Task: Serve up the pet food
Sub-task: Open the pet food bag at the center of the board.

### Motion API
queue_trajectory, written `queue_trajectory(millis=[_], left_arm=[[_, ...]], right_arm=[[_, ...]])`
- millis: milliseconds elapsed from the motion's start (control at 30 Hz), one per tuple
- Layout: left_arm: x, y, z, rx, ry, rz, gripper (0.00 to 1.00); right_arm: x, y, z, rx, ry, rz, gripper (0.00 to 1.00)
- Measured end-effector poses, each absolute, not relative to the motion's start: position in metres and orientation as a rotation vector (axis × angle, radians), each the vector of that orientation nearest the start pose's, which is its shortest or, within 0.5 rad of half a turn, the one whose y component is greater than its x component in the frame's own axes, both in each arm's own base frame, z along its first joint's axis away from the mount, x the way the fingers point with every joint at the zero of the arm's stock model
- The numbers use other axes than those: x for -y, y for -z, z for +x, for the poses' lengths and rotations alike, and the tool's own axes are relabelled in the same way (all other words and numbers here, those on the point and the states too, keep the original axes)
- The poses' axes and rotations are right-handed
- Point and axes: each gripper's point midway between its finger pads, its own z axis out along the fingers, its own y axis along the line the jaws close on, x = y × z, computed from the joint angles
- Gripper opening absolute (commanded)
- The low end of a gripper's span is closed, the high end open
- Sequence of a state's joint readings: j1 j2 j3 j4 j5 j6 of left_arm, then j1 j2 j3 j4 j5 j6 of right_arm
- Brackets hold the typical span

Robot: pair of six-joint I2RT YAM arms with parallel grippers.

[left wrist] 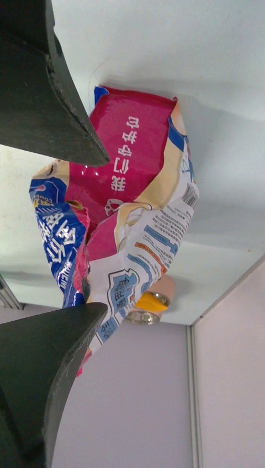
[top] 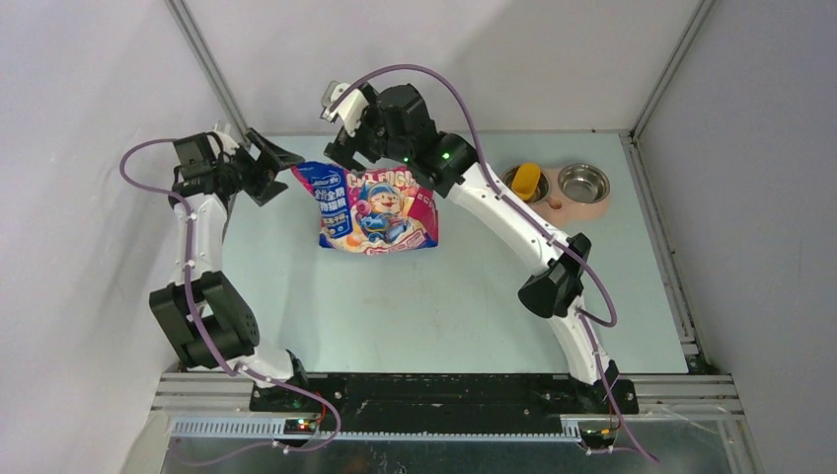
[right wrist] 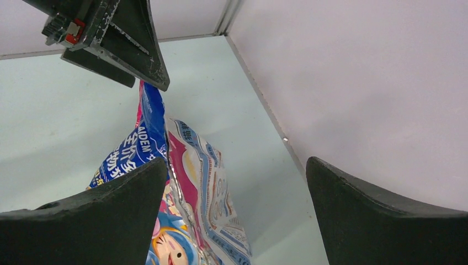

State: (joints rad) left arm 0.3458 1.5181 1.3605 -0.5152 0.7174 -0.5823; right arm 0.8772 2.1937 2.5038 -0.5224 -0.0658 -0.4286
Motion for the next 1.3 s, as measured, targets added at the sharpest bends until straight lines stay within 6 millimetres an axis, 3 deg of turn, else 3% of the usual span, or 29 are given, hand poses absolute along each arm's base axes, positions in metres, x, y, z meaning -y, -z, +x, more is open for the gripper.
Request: queue_trajectory(millis=[233, 467, 633, 733, 1000, 1167, 1300], left_arm=[[0.0, -0.266, 0.422, -2.025, 1.035, -0.61, 1.0], [0.017, -0.279, 0.428, -1.975, 1.116, -0.553, 1.0], [0.032, -0.272, 0.419, -1.987, 1.142, -0.534, 0.99], [0.032, -0.272, 0.419, -1.987, 1.132, -0.536, 0.95], [0.032, -0.276, 0.406, -1.967, 1.084, -0.53, 0.71], [0.033, -0.278, 0.394, -1.953, 1.053, -0.515, 0.7], [0.034, -0.28, 0.387, -1.946, 1.033, -0.492, 0.7]], right_arm=[[-0.476, -0.364, 0.409, -1.401, -0.46, -1.15, 1.0], [-0.492, -0.329, 0.405, -1.463, -0.547, -1.192, 1.0], [-0.501, -0.312, 0.406, -1.495, -0.573, -1.195, 1.0], [-0.501, -0.313, 0.408, -1.501, -0.571, -1.18, 0.99], [-0.493, -0.324, 0.421, -1.52, -0.54, -1.1, 1.0], [-0.488, -0.322, 0.425, -1.545, -0.583, -1.081, 0.99], [-0.491, -0.319, 0.416, -1.561, -0.664, -1.099, 1.0]])
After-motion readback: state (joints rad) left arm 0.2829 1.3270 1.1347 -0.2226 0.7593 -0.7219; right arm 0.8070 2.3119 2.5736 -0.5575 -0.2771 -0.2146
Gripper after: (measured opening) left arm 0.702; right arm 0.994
